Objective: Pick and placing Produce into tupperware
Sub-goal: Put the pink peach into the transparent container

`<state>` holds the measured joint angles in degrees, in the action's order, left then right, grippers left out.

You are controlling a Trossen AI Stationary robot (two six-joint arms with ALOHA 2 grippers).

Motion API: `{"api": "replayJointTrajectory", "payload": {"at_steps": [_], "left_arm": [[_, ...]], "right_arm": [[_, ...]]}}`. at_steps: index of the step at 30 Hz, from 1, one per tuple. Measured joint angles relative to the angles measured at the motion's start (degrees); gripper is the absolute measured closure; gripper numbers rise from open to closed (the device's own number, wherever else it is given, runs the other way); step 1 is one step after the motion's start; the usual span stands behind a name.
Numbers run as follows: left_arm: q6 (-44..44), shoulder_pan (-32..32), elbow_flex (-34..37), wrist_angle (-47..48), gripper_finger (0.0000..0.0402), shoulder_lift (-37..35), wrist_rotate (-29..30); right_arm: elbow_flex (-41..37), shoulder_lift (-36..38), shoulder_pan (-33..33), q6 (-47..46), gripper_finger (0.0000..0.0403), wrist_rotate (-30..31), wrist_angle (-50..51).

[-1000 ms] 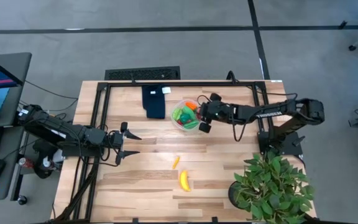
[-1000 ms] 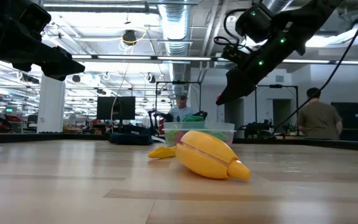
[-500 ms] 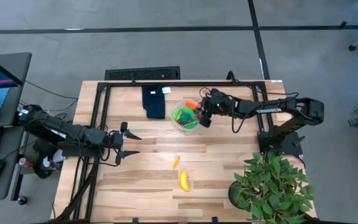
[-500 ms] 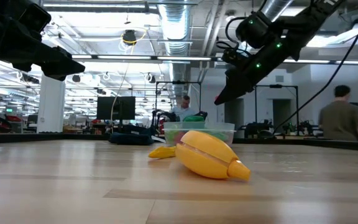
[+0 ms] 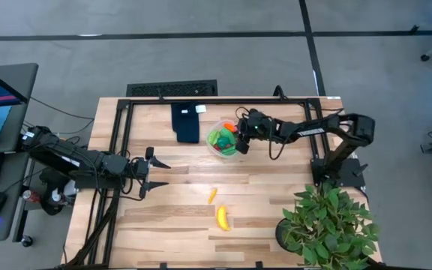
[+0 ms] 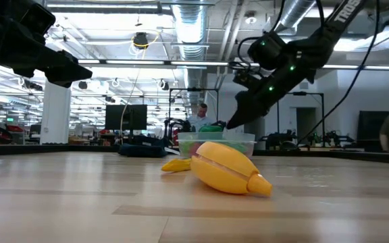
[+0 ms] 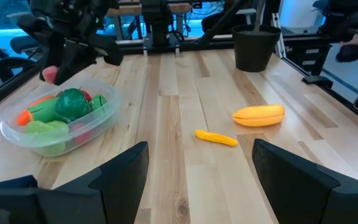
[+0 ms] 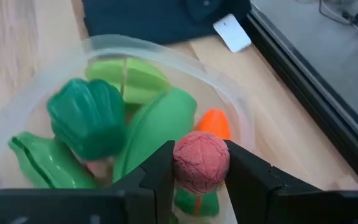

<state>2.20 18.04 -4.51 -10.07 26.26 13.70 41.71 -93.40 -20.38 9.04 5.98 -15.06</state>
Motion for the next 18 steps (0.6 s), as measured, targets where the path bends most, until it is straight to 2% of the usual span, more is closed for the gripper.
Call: {"api": "replayJointTrajectory", "payload": {"at_steps": [10,18], "left_arm": [[-0.02,-0.02,0.0,0.0,0.0123,-0.01,-0.15],[-0.02,0.0,0.0,0.0,0.0123,0.0,0.08]], "right_arm": [[0.01,-0.64,-1.87,-1.07,0.0284,-0.22,-1.29],[0.0,-0.66,-1.94,-3.18,0.0284,-4.69,-0.2]]}}
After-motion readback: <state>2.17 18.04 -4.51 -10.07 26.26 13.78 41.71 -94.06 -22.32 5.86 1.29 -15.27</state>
